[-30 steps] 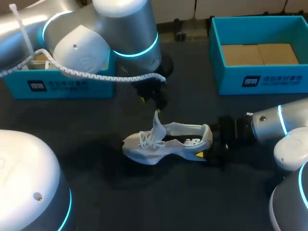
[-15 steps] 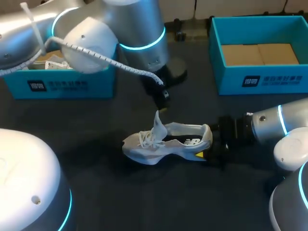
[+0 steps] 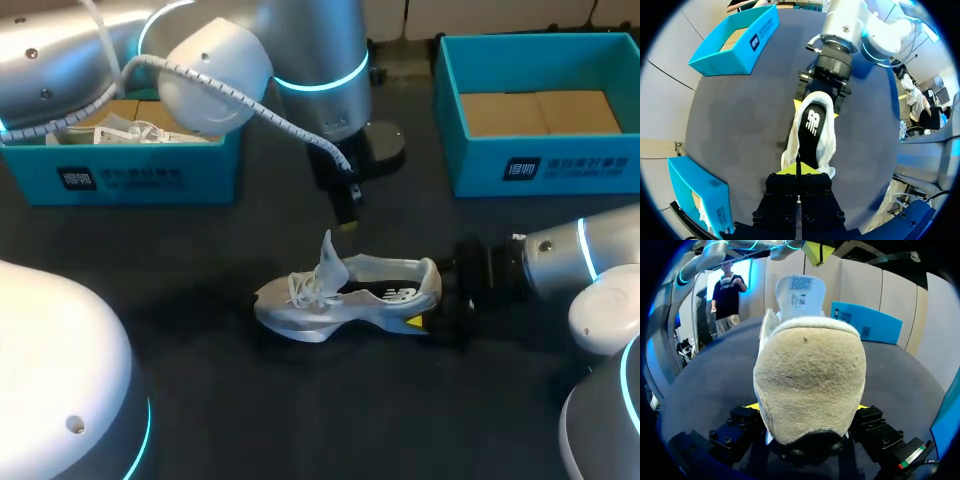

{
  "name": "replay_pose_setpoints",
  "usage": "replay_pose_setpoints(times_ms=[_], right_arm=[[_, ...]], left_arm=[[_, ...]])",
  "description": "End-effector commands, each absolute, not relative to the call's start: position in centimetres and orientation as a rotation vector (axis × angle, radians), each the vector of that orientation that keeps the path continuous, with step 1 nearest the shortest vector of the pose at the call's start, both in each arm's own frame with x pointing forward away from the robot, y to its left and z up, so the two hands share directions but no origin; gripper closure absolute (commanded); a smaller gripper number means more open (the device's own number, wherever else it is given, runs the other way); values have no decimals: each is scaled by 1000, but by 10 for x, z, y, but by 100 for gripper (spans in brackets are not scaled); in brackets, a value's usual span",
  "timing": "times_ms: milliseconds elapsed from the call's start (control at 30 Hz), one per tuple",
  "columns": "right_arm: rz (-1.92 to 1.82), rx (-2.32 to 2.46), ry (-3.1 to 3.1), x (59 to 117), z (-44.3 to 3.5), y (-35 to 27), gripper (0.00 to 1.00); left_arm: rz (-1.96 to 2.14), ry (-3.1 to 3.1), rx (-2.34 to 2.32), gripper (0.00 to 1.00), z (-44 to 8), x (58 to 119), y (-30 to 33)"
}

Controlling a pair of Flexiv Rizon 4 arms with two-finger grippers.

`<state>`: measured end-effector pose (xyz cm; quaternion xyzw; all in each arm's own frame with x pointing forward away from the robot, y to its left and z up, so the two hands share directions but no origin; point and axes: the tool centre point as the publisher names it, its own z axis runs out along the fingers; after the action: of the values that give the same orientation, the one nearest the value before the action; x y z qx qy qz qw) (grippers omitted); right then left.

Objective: Take the shoe out of the shoebox, open the shoe tongue, remove and reinsert the insole, then place the shoe into the shoebox

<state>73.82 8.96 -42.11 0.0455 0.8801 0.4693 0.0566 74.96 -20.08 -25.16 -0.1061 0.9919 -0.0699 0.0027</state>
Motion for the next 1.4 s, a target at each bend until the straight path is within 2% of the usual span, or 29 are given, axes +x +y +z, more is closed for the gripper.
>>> replay_pose_setpoints(times_ms=[33, 600, 1400], right_arm=[[1417, 141, 2671, 738, -421, 92, 100], [1417, 141, 2671, 738, -421, 92, 100], [1417, 141, 2671, 738, -421, 92, 100]], left_arm=[[-222, 3111, -332, 100, -252, 749, -199], [-314, 3178, -106, 100, -270, 737, -229], [-273, 3263, 208, 100, -330, 715, -250]])
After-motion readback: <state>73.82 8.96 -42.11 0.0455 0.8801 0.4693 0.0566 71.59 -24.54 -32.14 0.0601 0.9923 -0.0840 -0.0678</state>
